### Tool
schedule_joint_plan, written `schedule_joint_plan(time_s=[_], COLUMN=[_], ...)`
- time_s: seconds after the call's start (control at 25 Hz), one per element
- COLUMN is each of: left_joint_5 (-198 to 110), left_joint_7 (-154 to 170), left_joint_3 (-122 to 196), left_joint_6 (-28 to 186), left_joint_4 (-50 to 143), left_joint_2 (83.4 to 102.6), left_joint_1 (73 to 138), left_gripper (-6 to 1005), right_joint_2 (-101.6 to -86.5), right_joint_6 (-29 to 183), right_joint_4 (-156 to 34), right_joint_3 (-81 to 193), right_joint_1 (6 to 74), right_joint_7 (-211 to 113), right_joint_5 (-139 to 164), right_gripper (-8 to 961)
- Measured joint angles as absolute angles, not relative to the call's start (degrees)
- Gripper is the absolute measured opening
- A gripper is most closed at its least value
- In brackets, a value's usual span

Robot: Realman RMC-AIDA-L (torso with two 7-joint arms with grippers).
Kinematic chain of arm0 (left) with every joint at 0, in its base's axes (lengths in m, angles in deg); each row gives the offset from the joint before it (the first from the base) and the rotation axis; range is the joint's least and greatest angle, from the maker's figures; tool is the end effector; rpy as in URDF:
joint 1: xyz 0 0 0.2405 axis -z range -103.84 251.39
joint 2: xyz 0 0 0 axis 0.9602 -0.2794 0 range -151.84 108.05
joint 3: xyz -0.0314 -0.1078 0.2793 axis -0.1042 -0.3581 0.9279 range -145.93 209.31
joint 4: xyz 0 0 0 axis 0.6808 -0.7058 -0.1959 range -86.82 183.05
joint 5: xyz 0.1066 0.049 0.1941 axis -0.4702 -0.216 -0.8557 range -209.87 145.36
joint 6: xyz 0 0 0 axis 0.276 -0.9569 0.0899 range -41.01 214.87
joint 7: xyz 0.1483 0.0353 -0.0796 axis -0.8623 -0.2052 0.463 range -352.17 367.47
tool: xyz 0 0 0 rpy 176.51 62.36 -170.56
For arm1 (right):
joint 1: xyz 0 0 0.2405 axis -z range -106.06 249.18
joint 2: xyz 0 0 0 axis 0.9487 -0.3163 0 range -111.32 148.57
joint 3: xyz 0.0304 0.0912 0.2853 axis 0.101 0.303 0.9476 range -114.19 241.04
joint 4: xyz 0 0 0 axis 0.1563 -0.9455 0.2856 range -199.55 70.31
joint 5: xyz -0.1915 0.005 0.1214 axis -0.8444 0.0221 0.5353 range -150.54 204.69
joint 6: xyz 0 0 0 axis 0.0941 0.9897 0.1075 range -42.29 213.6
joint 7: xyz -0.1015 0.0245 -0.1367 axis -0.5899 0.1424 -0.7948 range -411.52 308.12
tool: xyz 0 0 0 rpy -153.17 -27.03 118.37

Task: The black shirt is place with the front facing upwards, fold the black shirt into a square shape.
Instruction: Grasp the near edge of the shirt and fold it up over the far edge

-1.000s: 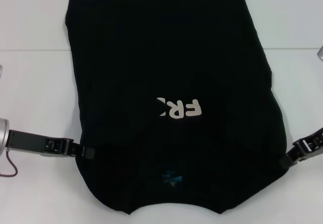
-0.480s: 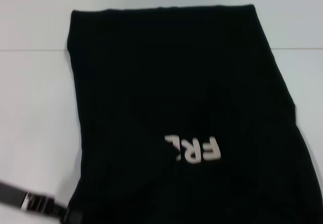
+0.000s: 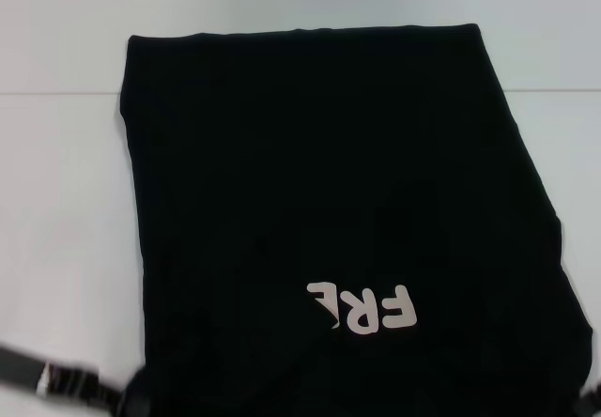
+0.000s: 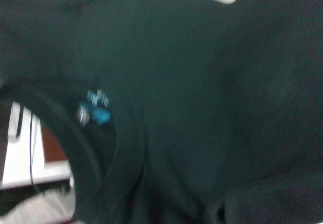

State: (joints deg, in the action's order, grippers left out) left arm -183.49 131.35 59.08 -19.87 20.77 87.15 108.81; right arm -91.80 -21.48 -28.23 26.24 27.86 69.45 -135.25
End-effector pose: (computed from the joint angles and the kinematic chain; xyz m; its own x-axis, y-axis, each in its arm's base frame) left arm -0.3572 0.3101 -0.0045 0.2501 0.9659 -0.0672 0.9535 -0.2337 0.1903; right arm 0.3326 0.3548 0.0092 0.4656 -0.8269 0.3153 -0.8626 -0.5037 -0.0472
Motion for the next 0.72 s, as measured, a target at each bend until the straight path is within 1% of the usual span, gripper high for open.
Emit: schedule_joint_plan(time_s=[0.24, 0.36, 0.44, 0.52, 0.64, 0.72], left_joint_5=[-182.7, -179.6, -175.7, -171.6, -165.9, -163.5], left_joint_7=[136.0, 137.9, 138.0, 137.2, 134.2, 131.4], left_joint_3=[44.5, 39.3, 36.9, 36.0, 36.1, 36.3], left_joint_6=[-14.0, -8.0, -4.0, -0.7, 3.9, 7.4], left_joint_4=[20.4, 20.4, 20.6, 20.8, 20.9, 21.0], left_joint_2=[86.37, 86.22, 86.31, 86.86, 88.31, 89.61], left_joint_1=[111.2, 112.2, 112.3, 112.3, 112.6, 113.3], left_gripper=[56, 56, 56, 56, 56, 57], right_joint_2=[-88.94, -88.36, -88.54, -89.11, -90.23, -91.19], right_joint_6=[-16.6, -12.7, -9.3, -5.4, 0.4, 4.6], right_joint_4=[-28.0, -27.9, -28.2, -28.2, -28.3, -28.4], right_joint_3=[43.7, 47.0, 47.2, 47.2, 47.0, 46.8], right_joint_1=[28.3, 29.8, 30.8, 31.7, 32.4, 32.5], right_joint_7=[73.6, 74.8, 75.1, 74.9, 73.3, 70.9], right_joint_5=[-132.0, -125.4, -121.0, -116.7, -110.6, -107.5], right_gripper=[125, 130, 134, 138, 143, 146])
